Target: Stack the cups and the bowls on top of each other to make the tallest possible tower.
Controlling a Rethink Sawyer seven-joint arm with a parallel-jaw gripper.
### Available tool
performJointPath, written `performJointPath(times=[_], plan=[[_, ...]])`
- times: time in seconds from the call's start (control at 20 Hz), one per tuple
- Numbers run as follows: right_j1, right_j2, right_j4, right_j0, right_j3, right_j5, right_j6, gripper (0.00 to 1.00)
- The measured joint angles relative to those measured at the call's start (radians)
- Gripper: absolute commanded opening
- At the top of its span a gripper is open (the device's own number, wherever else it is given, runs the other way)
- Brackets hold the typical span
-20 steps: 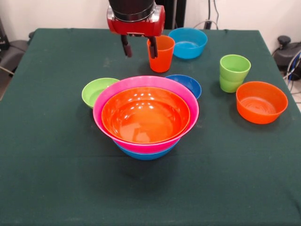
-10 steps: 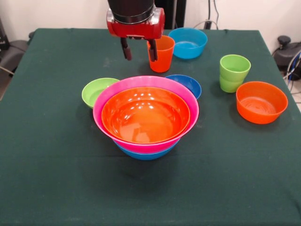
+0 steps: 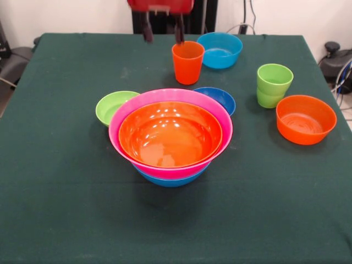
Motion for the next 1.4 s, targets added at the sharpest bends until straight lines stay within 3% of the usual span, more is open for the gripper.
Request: performJointPath(times=[0.3, 0.75, 1.05, 1.2, 1.4], plan=[[-0.165, 0.005, 0.020, -0.022, 0.075, 0.035, 0.000, 1.00], [-0.288, 0.033, 0.084, -0.103, 0.160, 0.064, -0.002, 1.00], [-0.398, 0.073, 0.142, -0.171, 0.226, 0.187, -0.033, 1.00], [-0.488, 0.074, 0.177, -0.194, 0.273, 0.266, -0.055, 1.00], [-0.572, 0.074, 0.208, -0.207, 0.322, 0.293, -0.085, 1.00]])
